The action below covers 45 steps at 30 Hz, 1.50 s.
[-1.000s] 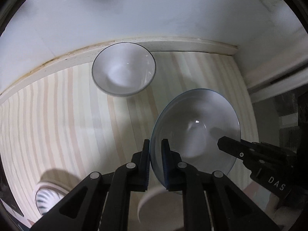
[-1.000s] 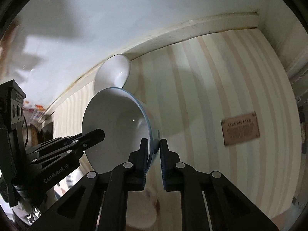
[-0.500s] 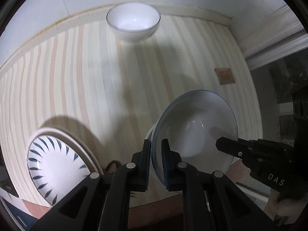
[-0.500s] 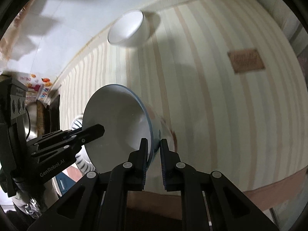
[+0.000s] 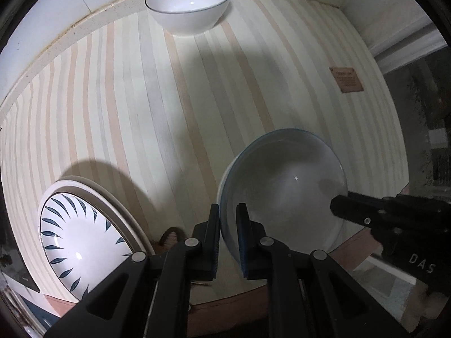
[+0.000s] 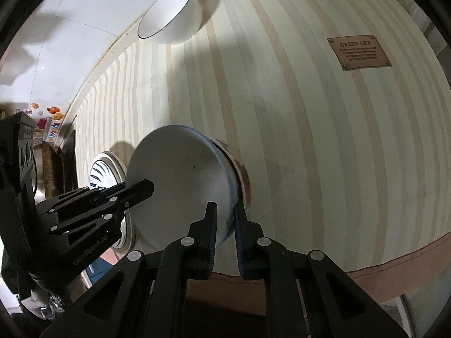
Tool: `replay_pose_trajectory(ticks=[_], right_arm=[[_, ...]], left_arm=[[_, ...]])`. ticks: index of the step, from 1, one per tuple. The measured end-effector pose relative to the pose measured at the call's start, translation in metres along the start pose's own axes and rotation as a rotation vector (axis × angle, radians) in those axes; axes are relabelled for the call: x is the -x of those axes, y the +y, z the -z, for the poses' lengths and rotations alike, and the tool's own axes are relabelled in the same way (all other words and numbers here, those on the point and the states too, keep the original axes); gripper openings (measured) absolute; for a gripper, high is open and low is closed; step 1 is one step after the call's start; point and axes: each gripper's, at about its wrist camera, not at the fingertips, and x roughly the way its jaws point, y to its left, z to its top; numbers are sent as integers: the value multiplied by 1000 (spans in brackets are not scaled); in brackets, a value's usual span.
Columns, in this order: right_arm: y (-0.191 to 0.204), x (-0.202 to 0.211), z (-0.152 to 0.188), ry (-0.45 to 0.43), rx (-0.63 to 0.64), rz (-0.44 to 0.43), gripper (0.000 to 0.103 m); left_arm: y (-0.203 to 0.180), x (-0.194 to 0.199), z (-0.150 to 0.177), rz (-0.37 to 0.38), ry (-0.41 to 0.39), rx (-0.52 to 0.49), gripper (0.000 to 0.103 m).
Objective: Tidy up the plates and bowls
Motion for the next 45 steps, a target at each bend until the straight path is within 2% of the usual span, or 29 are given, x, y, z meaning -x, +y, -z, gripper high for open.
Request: replay_pose_trajectory(ticks=[6, 9, 11, 14, 16, 18, 19, 21, 25, 30, 34, 36, 38, 40, 45], right_arm=[[0, 1, -1, 4, -17, -10, 14], [0, 7, -4, 9, -22, -23, 14], [-3, 27, -13, -31, -28, -46, 14], [-3, 65, -37, -142, -27, -80, 14], [1, 84, -59, -218, -10, -86, 22], [7, 89, -86, -266, 1, -102, 36], [10, 88, -101, -288, 5, -112, 36], [19, 80, -128, -306, 22, -113, 36], [42, 41, -187, -289, 59, -101, 36], [59, -1, -232, -261, 90, -42, 36], [61, -27, -249, -221, 88, -16, 35], [60, -37, -254, -208, 84, -3, 21], [58, -46, -257, -192, 79, 15, 14], [55, -47, -256, -205, 75, 0, 14], [58, -47, -245, -213, 96, 28, 13]], left_arm=[[0, -4, 1, -7, 4, -11, 10], [6, 9, 2, -11, -13, -12, 10], [16, 32, -1, -19, -67, -2, 10], [40, 62, -20, -10, -150, 69, 13], [63, 73, -44, -8, -201, 144, 24], [81, 74, -68, 3, -222, 209, 24], [91, 72, -82, 20, -229, 247, 24], [110, 63, -113, 59, -232, 313, 24], [129, 40, -155, 102, -208, 375, 24], [134, 11, -185, 96, -171, 393, 25], [129, -4, -200, 80, -141, 375, 24], [126, -13, -205, 72, -135, 356, 21], [122, -19, -207, 67, -136, 339, 15], [119, -21, -210, 71, -142, 330, 9], [108, -20, -206, 41, -149, 310, 8]])
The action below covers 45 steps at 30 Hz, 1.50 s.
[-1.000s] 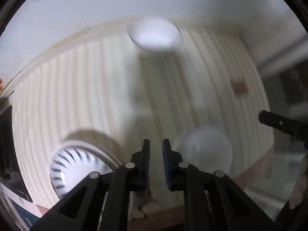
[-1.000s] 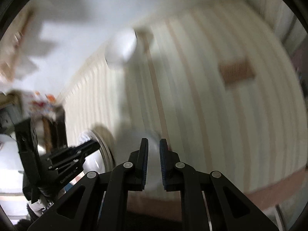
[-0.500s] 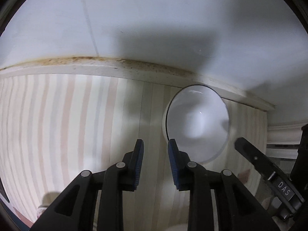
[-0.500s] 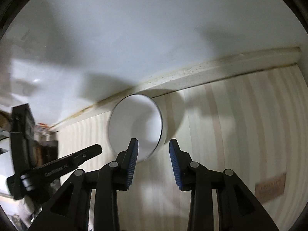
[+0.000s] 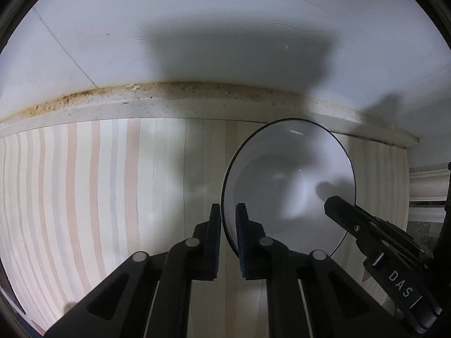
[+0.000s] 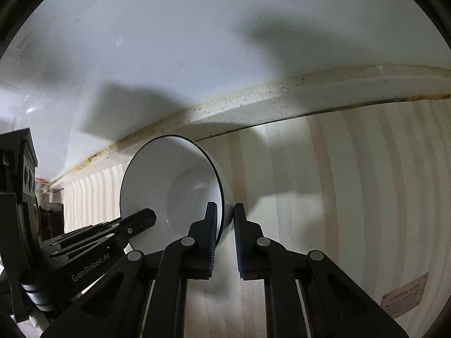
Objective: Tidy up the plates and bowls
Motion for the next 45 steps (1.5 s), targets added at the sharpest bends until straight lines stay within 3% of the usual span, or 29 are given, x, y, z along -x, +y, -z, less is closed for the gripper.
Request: replay_pose_trajectory(ticks=[9, 19, 27, 35, 45], right_arm=[[9, 41, 31, -21, 11, -26, 13], [29, 119, 100, -82, 35, -47, 13], [29, 174, 160, -127, 28, -70, 13], [34, 205, 214, -137, 20, -76, 13], [16, 190, 248, -82, -15, -69, 14]], left_arm=[[-17, 38, 34, 1, -38, -43, 9], [-19, 115, 92, 15, -140, -118, 9], [-23, 150, 136, 36, -163, -166, 9], [-22, 157, 178, 52, -152, -195, 9], [-26, 133, 206, 44, -86, -214, 9]])
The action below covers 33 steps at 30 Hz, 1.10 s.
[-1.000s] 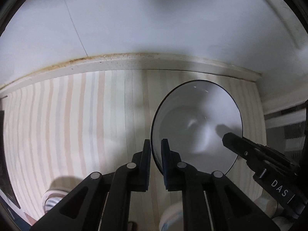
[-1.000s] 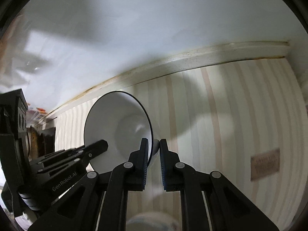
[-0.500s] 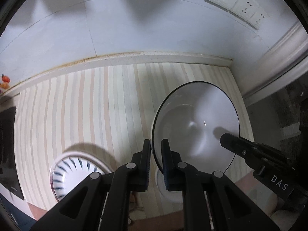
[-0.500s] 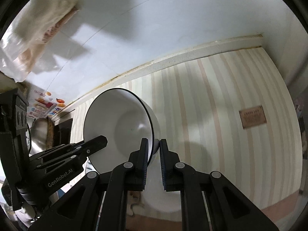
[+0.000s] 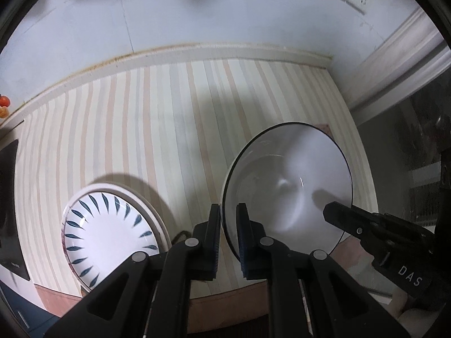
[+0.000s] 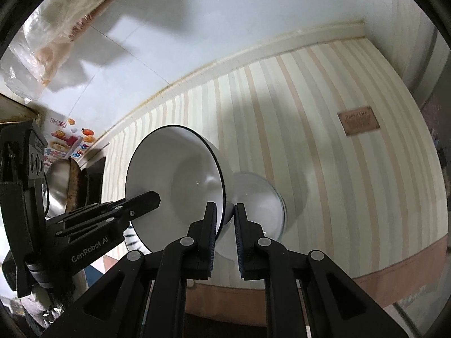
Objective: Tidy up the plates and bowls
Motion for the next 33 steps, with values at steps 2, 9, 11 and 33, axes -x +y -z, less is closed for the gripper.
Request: replay_pose_trajectory(ticks=[2, 9, 11, 33], right_arm=[[-6, -5, 6, 12, -13, 2, 14], [-24, -23, 15, 51, -45, 15, 14], [-30, -30, 16, 65, -55, 16, 14], [-45, -61, 3, 189, -94, 28, 16]], left_arm=[[-2, -6, 3, -4, 12, -4, 9], [-6, -35, 11, -18, 73, -13, 9], [-6, -42, 11, -23, 85, -14, 9], [-14, -77, 10, -96, 158, -60, 9]])
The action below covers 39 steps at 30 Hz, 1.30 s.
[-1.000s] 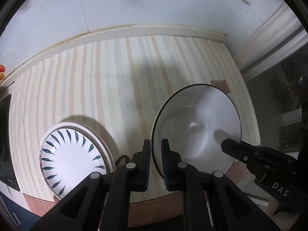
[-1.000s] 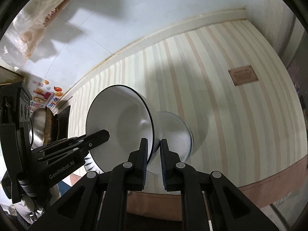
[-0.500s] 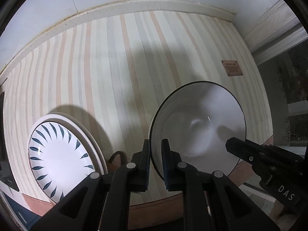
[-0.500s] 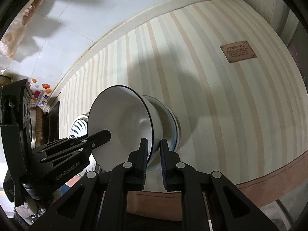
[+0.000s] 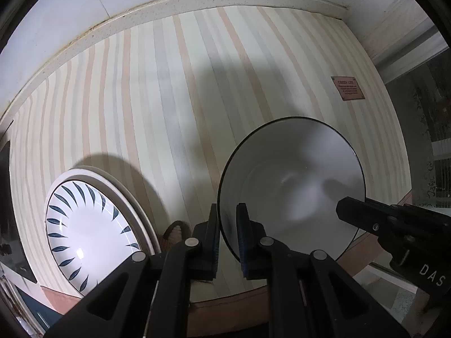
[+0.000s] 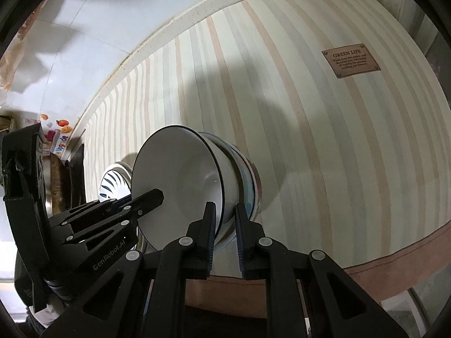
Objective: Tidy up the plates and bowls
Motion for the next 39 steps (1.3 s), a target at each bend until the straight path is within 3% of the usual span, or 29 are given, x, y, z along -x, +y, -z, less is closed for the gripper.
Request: replay_pose_trajectory(ticks=[13, 19, 22, 26, 29, 32, 34, 39], right_arm=[[1, -3, -11, 59, 27, 24, 19], [13, 24, -3, 1, 89, 60, 19], [25, 45, 6, -36, 122, 84, 19], [42, 74, 22, -96, 154, 114, 38], [52, 95, 35, -138, 151, 126, 46], [60, 115, 51, -181, 141, 120, 61], [64, 123, 60, -201, 141, 122, 69], [77, 141, 83, -243, 143, 135, 88]], left_arm=[[-1, 11, 6, 9, -8, 34, 10], [0, 48, 16, 8, -72, 57, 11], [1, 73, 23, 18, -109, 68, 18], [3, 102, 35, 28, -169, 58, 23], [5, 122, 45, 34, -199, 38, 32], [10, 138, 55, 49, -212, 27, 53], [11, 145, 61, 54, -228, 22, 75], [14, 163, 78, 44, -263, 15, 85]])
